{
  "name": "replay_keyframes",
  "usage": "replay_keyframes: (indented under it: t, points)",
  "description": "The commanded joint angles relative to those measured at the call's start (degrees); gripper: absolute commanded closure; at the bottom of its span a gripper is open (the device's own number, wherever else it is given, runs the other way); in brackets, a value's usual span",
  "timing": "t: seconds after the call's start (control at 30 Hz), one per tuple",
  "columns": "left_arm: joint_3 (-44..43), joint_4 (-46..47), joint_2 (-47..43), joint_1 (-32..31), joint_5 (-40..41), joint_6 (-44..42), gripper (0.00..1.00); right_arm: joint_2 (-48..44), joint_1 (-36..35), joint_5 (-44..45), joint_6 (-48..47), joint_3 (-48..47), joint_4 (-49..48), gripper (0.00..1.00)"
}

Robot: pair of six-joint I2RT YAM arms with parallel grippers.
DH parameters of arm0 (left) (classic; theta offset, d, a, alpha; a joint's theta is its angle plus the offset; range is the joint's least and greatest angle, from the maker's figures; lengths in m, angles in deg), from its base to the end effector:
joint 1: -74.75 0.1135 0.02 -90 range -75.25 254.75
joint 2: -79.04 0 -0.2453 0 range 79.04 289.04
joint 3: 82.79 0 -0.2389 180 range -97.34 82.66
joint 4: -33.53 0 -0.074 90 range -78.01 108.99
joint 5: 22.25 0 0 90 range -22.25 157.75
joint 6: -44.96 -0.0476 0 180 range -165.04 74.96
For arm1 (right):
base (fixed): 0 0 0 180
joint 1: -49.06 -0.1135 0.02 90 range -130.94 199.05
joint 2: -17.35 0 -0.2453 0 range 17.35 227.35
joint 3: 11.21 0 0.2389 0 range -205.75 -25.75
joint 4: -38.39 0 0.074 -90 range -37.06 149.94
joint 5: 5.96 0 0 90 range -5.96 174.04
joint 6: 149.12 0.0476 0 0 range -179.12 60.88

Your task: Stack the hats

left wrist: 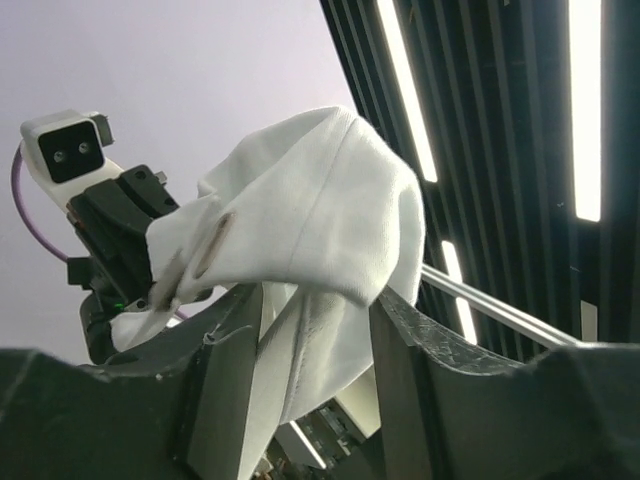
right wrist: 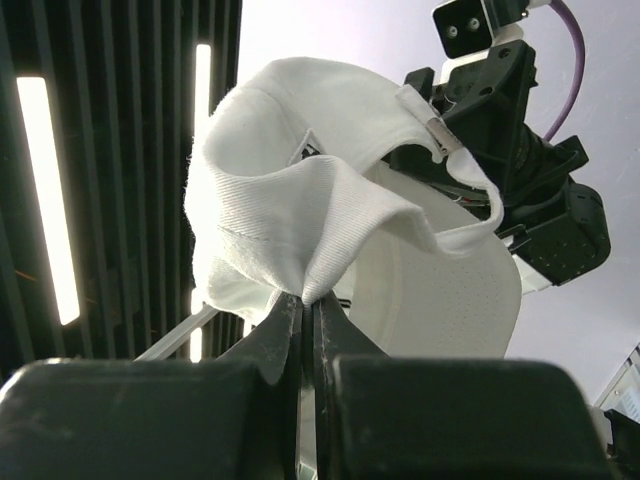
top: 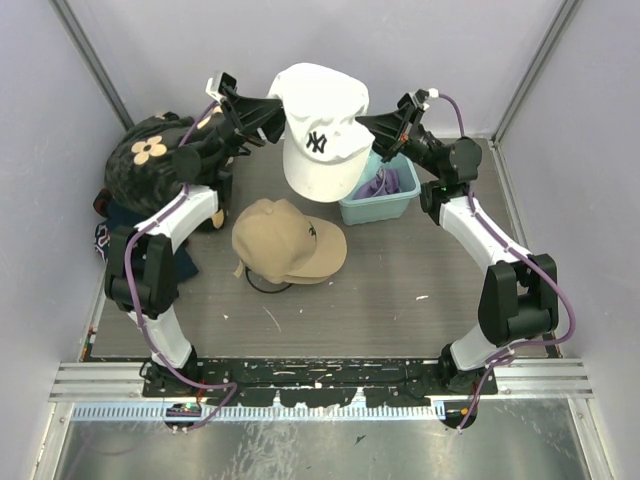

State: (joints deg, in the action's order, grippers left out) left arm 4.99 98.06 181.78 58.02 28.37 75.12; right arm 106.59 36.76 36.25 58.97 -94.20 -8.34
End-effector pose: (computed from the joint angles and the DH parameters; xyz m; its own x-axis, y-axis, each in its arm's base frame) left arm 0.3496 -0.1366 0.3988 -0.8904 -0.4302 -0.1486 0.3788 -0.5194 -0.7660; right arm 0.3196 0.1058 0.4016 -0.9105 0.4081 -0.0661 -0.2330 -0.3746 0.8974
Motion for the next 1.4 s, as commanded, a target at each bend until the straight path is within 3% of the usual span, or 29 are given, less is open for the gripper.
replay_keyframes:
  t: [0.0,0.2,0.33,0.47,0.57,0.6,0.8,0.93,1.23,1.37]
  points:
    - [-1.2,2.9,-2.8,-0.6,-0.9,-0.1,0.43,-1.6,-0.2,-0.7,-1.2,0.8,-0.2,0.99]
    - [-1.5,2.9,-2.9,-1.4,-2.0,-0.6,0.35,-1.8,-0.2,-1.3,-1.6,2.7,1.2,0.99]
    - [-2.2,2.9,-3.0,-2.2,-2.5,-1.2,0.38,-2.0,-0.3,-1.7,-1.8,3.9,2.5,0.99]
    - [-3.0,2.9,-2.2,-3.1,-2.2,-1.2,0.77,-2.3,-0.2,-2.5,-3.3,3.4,4.6,0.99]
    - [-2.7,2.9,-2.1,-3.5,-1.4,-1.3,0.98,-2.7,-0.2,-3.5,-5.9,2.1,7.5,0.99]
    - [-2.2,2.9,-2.3,-3.3,-0.8,-1.4,1.00,-2.8,-0.2,-3.9,-6.7,1.4,9.0,0.98]
    - [2.6,2.9,-5.5,0.1,8.6,-4.9,1.00,-6.0,1.1,-3.8,-15.3,-0.4,16.2,0.58]
    - [3.6,-2.5,-8.2,2.1,11.7,-10.2,1.00,-10.1,2.7,-1.0,-17.4,3.0,17.8,0.44]
    - [2.0,-23.4,-15.0,2.6,15.9,-33.8,1.00,-22.5,0.0,9.0,-26.1,6.8,36.9,0.41]
    - [-1.0,-28.7,-15.5,2.0,19.0,-39.4,1.00,-25.6,-5.7,16.0,-23.5,10.0,37.5,0.39]
